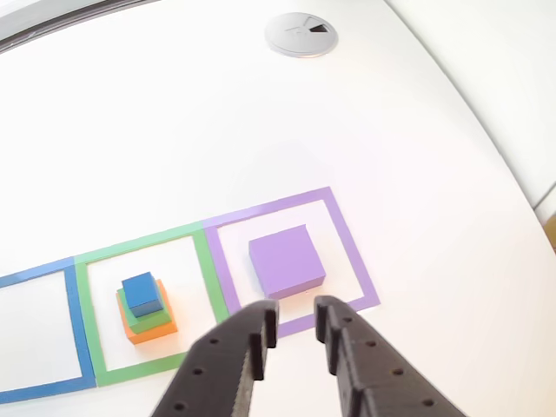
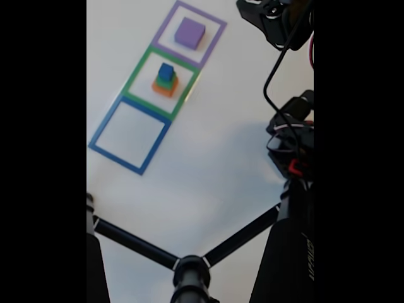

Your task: Tower of hanoi

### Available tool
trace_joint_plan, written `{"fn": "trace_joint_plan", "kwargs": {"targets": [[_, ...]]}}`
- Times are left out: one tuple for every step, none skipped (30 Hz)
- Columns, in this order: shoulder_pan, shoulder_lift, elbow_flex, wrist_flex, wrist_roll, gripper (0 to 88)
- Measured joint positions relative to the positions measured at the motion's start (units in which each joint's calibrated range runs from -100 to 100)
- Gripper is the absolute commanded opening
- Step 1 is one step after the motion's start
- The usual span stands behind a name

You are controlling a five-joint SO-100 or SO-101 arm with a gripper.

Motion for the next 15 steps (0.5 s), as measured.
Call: {"fn": "trace_joint_plan", "kwargs": {"targets": [[1.05, 0.08, 0.00, 0.08, 0.00, 1.2], [2.46, 0.25, 0.00, 0.16, 0.00, 2.2], [3.16, 0.42, 0.00, 0.16, 0.00, 2.9], [3.63, 0.51, 0.27, 0.16, 0.00, 3.9], [4.10, 0.51, 0.80, 0.16, 0.00, 4.6], [5.03, 0.51, 1.51, -0.32, 0.00, 4.6], [5.97, 0.34, 3.01, -1.13, 0.00, 4.0], [7.14, 0.34, 4.43, -2.18, 0.00, 3.3], [7.61, 0.34, 6.37, -3.47, -0.54, 3.1], [7.84, 0.42, 8.59, -5.08, -0.54, 3.2], [7.96, 0.76, 10.98, -7.01, -0.54, 3.8], [7.96, 0.76, 13.55, -9.27, 0.00, 5.0], [8.43, 0.51, 16.64, -11.85, 0.00, 6.9], [8.89, 0.34, 19.65, -14.51, 0.00, 9.8], [9.48, 0.08, 22.75, -17.41, -0.18, 13.2]]}}
